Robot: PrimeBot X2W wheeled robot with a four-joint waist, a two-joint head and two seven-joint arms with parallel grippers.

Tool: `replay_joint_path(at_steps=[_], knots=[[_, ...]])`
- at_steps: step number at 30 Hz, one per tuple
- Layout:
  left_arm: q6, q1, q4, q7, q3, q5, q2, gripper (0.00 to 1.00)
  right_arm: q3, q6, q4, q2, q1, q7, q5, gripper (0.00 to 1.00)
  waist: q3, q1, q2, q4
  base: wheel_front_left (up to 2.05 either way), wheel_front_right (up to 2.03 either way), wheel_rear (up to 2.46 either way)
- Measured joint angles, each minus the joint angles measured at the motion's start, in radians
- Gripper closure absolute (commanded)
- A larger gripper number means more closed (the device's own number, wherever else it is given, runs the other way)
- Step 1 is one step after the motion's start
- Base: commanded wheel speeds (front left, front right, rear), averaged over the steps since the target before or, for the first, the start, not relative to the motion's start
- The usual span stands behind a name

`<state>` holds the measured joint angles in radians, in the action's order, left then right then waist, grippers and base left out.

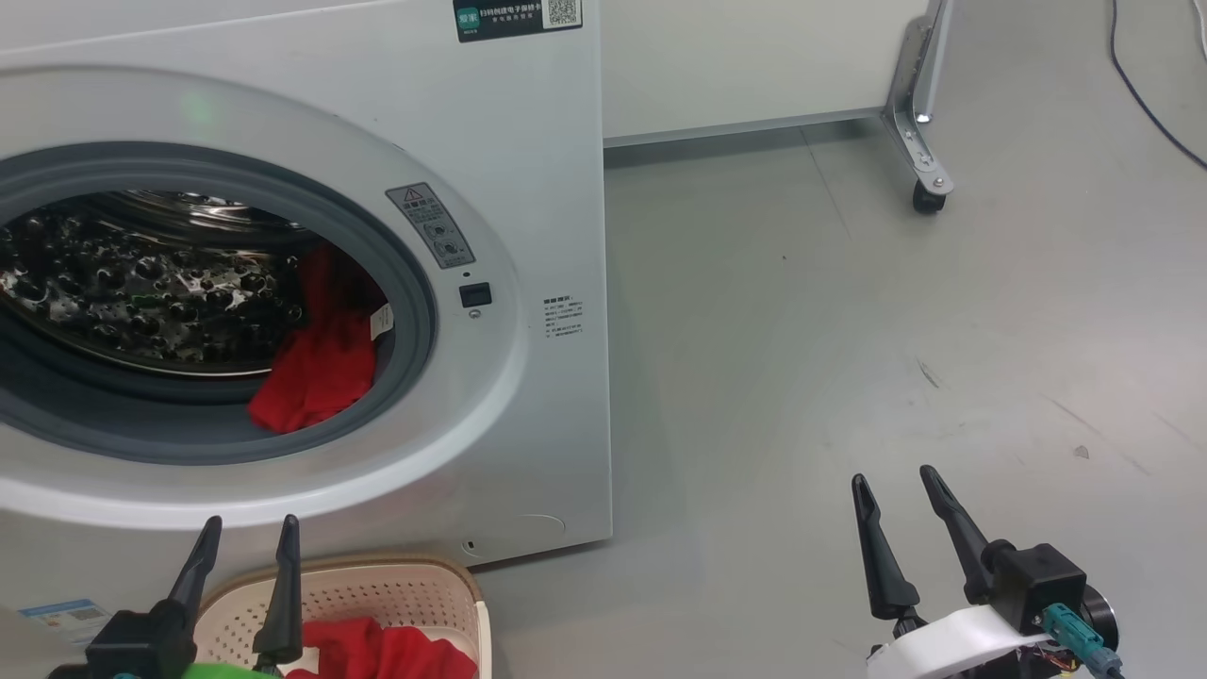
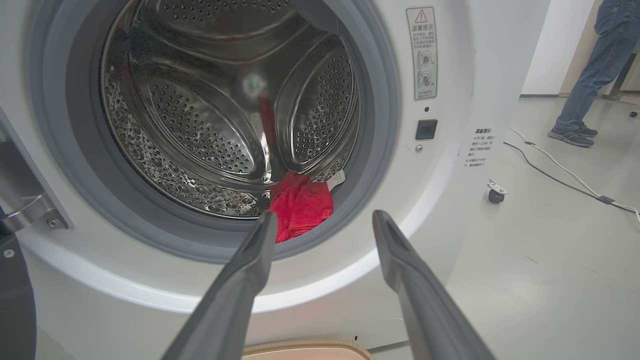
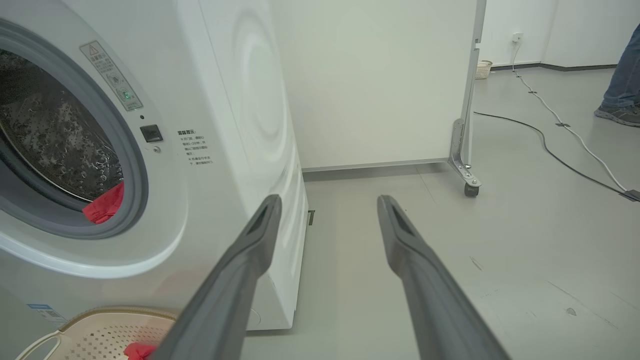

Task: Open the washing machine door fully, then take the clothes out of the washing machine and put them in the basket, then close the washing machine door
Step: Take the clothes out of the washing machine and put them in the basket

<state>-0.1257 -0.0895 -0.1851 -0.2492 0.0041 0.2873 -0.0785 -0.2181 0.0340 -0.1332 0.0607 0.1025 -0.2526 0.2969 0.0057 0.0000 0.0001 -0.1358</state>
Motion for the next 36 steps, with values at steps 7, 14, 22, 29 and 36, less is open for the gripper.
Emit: replay_joint_path(at_steps=[7,14,22,29,36], knots=[[0.0,0.0,0.016,0.0,0.002,0.0,-0.024,0.0,-0.019,0.0,0.028,-0.002,-0.001,0.0,-0.008,0.0,0.05,0.0,0.0,-0.027,0.0,0.0,0.0],[0.0,0.046,0.023,0.032,0.042,0.002,-0.071,0.0,-0.044,0.0,0.049,-0.006,-0.012,0.0,-0.011,0.0,0.123,0.0,0.0,-0.067,0.0,0.0,0.0],[0.002,0.175,0.015,0.157,0.113,0.066,-0.128,0.0,-0.069,0.0,0.061,-0.013,-0.049,0.0,-0.011,0.0,0.21,0.0,0.0,-0.136,0.0,0.0,0.0],[0.011,0.291,-0.04,0.295,0.132,0.099,-0.183,0.0,-0.095,0.0,0.061,-0.015,-0.08,0.0,-0.011,0.0,0.267,0.0,0.0,-0.209,0.0,0.0,0.0],[0.035,0.404,-0.106,0.419,0.157,0.103,-0.235,0.0,-0.112,-0.001,0.064,-0.016,-0.101,0.0,-0.011,0.0,0.312,0.0,0.0,-0.274,0.0,0.0,0.0]])
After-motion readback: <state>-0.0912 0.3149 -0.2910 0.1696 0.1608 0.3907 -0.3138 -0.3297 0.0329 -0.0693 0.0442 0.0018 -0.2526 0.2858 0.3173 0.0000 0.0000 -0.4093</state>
